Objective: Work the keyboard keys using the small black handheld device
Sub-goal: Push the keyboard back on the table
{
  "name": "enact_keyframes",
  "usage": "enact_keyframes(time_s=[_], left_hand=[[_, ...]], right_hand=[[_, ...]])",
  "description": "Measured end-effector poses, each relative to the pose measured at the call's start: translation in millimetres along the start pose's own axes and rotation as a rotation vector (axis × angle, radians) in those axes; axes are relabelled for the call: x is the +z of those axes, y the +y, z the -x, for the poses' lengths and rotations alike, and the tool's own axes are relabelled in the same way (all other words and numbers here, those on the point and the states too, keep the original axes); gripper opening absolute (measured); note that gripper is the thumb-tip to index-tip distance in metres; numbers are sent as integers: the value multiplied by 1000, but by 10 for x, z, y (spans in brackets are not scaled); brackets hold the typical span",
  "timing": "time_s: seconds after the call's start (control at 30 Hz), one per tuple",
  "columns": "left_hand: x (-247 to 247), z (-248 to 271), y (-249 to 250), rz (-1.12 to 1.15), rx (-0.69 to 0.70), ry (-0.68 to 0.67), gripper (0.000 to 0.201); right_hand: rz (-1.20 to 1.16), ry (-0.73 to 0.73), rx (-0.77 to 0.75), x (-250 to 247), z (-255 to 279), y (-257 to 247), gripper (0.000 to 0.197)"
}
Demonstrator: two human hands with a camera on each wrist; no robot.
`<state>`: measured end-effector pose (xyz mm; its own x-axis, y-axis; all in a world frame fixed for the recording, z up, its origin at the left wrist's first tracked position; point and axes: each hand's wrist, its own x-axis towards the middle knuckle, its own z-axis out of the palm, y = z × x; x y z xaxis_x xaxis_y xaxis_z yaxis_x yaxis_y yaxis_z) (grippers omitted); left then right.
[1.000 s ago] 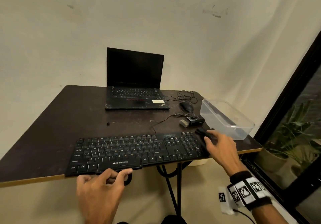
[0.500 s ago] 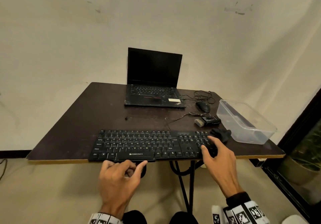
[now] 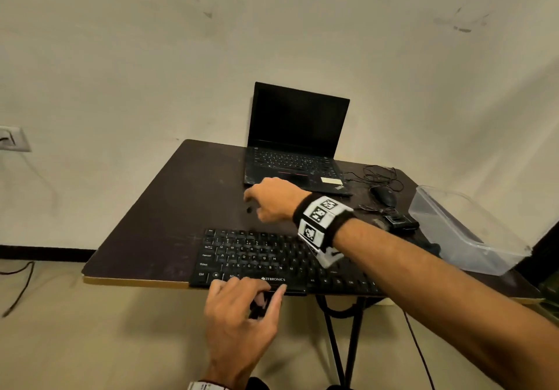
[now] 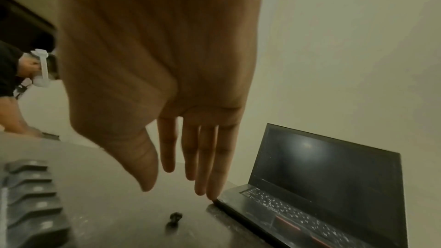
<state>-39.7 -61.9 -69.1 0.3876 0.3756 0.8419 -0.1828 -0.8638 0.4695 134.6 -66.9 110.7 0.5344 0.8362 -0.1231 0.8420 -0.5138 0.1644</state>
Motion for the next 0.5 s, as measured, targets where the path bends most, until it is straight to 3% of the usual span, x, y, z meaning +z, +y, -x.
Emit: enact_keyframes(time_s=[0.1, 0.23, 0.5], left_hand=[[17, 11, -20, 23, -13, -23, 24], [5, 5, -4, 28, -27, -47, 25], [-22, -45, 66, -7, -93, -134, 40]], right_hand=[[50, -189, -21, -6, -293, -127, 62], [72, -328, -19, 168, -301, -102, 49], [-246, -205, 30, 494, 828, 422, 65]])
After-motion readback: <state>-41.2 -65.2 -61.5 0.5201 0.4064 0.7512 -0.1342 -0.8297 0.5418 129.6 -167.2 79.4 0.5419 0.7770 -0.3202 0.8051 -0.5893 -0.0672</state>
